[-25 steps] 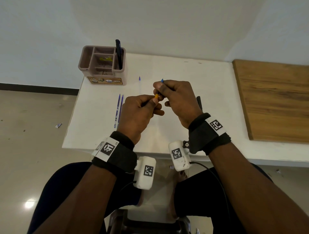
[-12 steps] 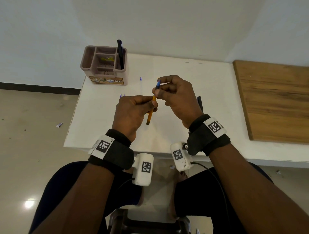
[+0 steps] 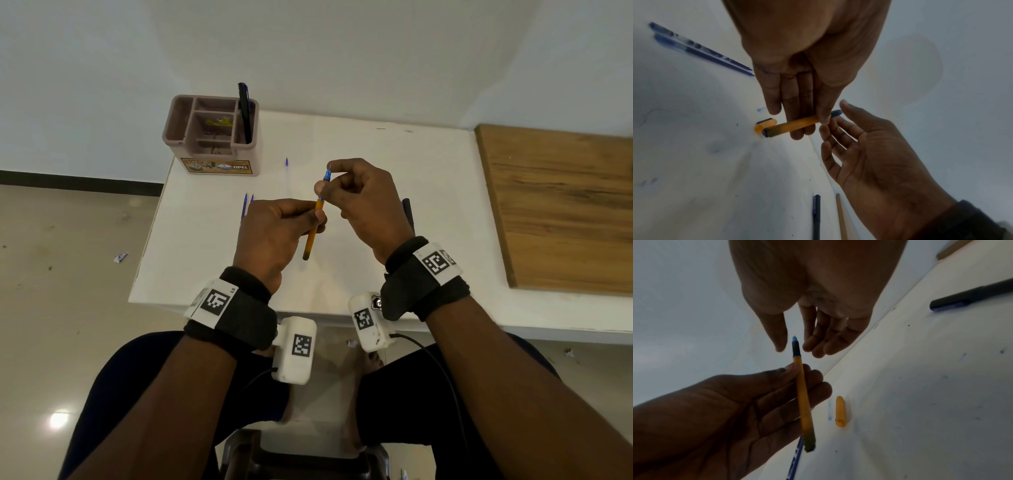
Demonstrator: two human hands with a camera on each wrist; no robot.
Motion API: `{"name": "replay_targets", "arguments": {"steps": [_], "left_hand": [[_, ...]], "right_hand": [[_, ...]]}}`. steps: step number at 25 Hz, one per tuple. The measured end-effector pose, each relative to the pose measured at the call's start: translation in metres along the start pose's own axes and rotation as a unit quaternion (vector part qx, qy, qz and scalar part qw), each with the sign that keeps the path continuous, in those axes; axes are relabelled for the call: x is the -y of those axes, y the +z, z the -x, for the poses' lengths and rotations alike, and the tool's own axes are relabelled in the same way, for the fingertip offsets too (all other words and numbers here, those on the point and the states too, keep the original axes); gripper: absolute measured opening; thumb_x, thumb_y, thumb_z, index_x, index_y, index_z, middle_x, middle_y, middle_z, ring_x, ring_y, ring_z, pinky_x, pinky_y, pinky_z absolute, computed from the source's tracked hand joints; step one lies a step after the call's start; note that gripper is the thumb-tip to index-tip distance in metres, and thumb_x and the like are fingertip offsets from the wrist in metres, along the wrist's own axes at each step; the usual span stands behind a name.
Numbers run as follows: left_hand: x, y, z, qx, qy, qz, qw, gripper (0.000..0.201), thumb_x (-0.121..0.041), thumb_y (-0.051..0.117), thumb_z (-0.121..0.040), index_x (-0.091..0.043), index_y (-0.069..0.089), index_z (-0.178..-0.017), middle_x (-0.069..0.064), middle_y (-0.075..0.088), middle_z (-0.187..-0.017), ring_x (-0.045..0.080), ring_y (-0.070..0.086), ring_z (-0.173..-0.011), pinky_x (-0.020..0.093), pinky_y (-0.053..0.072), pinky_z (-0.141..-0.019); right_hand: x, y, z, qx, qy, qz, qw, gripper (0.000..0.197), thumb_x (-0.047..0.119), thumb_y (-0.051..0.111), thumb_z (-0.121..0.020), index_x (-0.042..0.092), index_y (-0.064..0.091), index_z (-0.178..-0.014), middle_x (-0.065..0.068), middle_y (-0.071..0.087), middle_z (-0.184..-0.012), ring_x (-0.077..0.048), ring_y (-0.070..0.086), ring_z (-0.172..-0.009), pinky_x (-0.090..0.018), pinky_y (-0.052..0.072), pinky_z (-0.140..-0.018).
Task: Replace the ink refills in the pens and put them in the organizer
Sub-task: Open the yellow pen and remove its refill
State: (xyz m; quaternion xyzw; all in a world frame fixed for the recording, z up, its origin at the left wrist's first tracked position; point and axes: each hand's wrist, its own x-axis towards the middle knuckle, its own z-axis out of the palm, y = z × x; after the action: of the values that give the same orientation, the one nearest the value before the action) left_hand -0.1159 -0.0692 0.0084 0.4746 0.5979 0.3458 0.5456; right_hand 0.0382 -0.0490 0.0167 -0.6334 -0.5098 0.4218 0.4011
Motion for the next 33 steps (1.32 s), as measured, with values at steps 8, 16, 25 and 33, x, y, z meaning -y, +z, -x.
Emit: {"name": "replay_targets", "arguments": {"steps": [8, 16, 25, 33], "left_hand": [[-0.0006, 0.0026, -0.0005, 0.0, -0.008, -0.005, 1.0, 0.025, -0.022, 0.07, -0.098, -0.009, 0.077, -0.117, 0.006, 0.081, -0.102, 0.018, 0.078, -0.097, 0.043, 0.053, -0.107], [0.0002, 0.003, -0.0015, 0.001, -0.006, -0.006, 1.0, 0.024, -0.023, 0.07, -0.098, -0.01, 0.078, -0.116, 0.005, 0.081, -0.101, 0.015, 0.078, -0.094, 0.036, 0.053, -0.102], [0.0007, 0.003, -0.0026, 0.005, -0.007, -0.009, 1.0, 0.022, -0.023, 0.069, -0.098, -0.011, 0.077, -0.115, 0.003, 0.081, -0.099, 0.014, 0.078, -0.093, 0.03, 0.053, -0.098], [0.0003, 0.0017, -0.0022, 0.006, -0.014, -0.011, 1.0, 0.016, -0.023, 0.068, -0.099, -0.015, 0.076, -0.111, 0.003, 0.08, -0.099, 0.015, 0.078, -0.094, 0.027, 0.053, -0.093]], "right_hand": [[-0.0001, -0.0002, 0.0001, -0.002, 0.002, -0.006, 1.0, 0.034, 0.025, 0.075, -0.095, 0.017, 0.068, -0.127, -0.003, 0.077, -0.094, -0.016, 0.074, -0.097, -0.043, 0.062, -0.091], [-0.0006, 0.0011, -0.0009, -0.005, 0.01, 0.004, 1.0, 0.035, 0.031, 0.075, -0.095, 0.018, 0.068, -0.127, 0.0, 0.075, -0.101, -0.017, 0.073, -0.101, -0.045, 0.062, -0.092], [-0.0025, 0.0023, -0.0012, 0.0, 0.004, 0.007, 1.0, 0.035, 0.027, 0.072, -0.097, 0.016, 0.066, -0.129, -0.005, 0.078, -0.102, -0.019, 0.074, -0.101, -0.043, 0.061, -0.094], [-0.0022, 0.001, -0.0031, 0.011, 0.003, -0.007, 1.0, 0.037, 0.018, 0.071, -0.098, 0.016, 0.063, -0.134, -0.003, 0.079, -0.106, -0.015, 0.076, -0.1, -0.043, 0.06, -0.096]]}}
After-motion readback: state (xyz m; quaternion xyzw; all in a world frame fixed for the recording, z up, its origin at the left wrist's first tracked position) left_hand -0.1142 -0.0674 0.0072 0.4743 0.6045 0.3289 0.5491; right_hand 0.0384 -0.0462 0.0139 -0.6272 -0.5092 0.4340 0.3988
